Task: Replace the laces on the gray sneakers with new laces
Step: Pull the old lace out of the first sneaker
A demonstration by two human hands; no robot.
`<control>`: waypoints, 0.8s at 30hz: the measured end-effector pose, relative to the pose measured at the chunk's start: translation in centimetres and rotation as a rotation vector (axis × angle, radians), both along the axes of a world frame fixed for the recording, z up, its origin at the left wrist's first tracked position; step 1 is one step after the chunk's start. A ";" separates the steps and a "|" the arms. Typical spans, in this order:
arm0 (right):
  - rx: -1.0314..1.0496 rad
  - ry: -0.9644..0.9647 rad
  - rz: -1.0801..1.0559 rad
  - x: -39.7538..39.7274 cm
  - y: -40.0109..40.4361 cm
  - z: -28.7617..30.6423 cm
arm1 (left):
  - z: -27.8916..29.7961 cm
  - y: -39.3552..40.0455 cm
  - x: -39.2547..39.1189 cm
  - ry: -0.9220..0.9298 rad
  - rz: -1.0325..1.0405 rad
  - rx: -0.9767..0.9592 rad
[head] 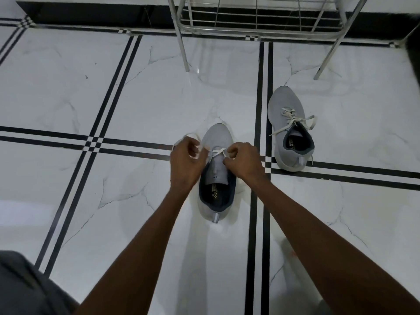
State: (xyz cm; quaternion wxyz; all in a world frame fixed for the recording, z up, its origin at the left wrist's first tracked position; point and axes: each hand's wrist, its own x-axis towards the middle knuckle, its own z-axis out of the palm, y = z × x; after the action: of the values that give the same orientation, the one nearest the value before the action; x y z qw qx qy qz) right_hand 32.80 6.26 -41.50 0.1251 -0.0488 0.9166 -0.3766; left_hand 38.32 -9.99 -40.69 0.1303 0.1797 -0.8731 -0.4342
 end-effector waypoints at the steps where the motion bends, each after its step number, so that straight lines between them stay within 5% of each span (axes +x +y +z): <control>1: 0.020 0.066 0.036 -0.1 -0.2 -0.1 | 0.0 0.6 0.2 -0.041 -0.070 -0.001; 6: 0.115 0.122 0.298 -1.4 -1.8 -0.9 | -1.6 1.8 0.7 -0.196 -0.183 -0.142; 12: 0.299 0.160 0.412 -2.4 -2.9 -1.0 | -2.3 1.0 0.3 -0.156 -0.036 0.087; 20: 0.045 0.184 -0.213 -3.5 1.8 -2.4 | -2.5 0.4 0.7 -0.116 0.053 0.156; 24: -0.163 0.228 0.091 -2.9 0.0 -1.2 | -2.6 0.7 0.8 -0.110 0.038 0.133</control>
State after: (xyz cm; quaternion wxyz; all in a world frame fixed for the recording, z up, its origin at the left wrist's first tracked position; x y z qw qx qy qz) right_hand 29.92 6.29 -42.74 0.0326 -0.1430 0.8880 -0.4357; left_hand 39.12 -9.33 -43.29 0.0784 0.2281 -0.8445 -0.4781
